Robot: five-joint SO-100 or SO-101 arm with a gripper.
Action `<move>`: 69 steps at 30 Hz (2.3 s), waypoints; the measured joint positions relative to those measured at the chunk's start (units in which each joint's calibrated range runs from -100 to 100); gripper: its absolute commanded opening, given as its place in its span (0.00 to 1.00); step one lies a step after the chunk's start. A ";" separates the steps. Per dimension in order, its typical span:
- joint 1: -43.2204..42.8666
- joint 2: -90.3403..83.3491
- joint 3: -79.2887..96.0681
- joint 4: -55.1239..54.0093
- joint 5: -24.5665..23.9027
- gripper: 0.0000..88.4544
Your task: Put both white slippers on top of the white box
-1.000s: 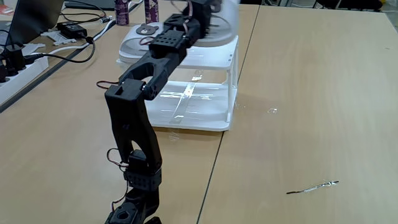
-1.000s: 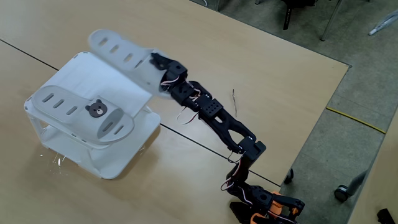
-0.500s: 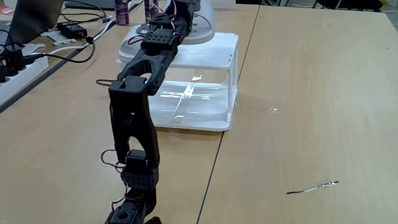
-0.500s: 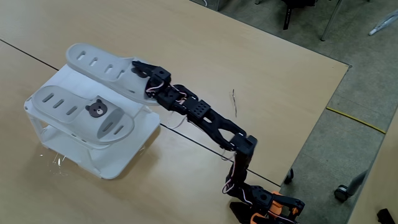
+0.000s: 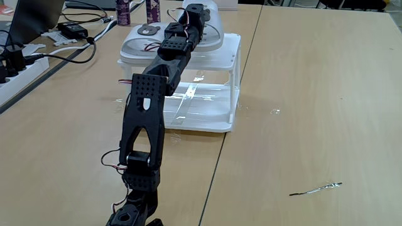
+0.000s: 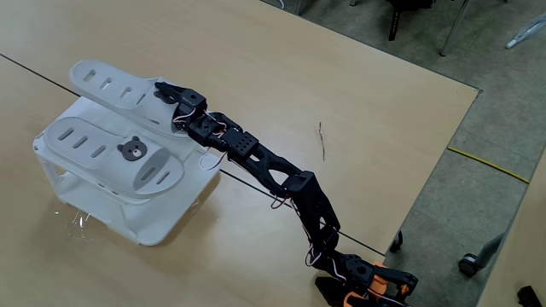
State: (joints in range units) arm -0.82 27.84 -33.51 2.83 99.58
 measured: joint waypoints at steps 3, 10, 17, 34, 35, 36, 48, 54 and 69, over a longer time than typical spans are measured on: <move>0.00 0.58 -0.63 0.00 0.00 0.01; 0.00 0.66 -0.63 0.00 0.00 0.04; 0.00 0.66 0.81 0.00 0.00 0.04; 1.42 0.66 6.38 0.00 0.00 0.18; 1.42 0.66 6.38 0.00 0.00 0.18; 1.42 0.66 6.38 0.00 0.00 0.18; 1.20 0.41 6.38 0.00 0.00 0.18; 0.52 -4.37 13.03 -0.09 0.00 0.18; 0.45 -16.99 31.00 -0.09 0.00 0.18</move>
State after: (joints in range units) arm -0.37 10.85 -2.52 2.75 99.58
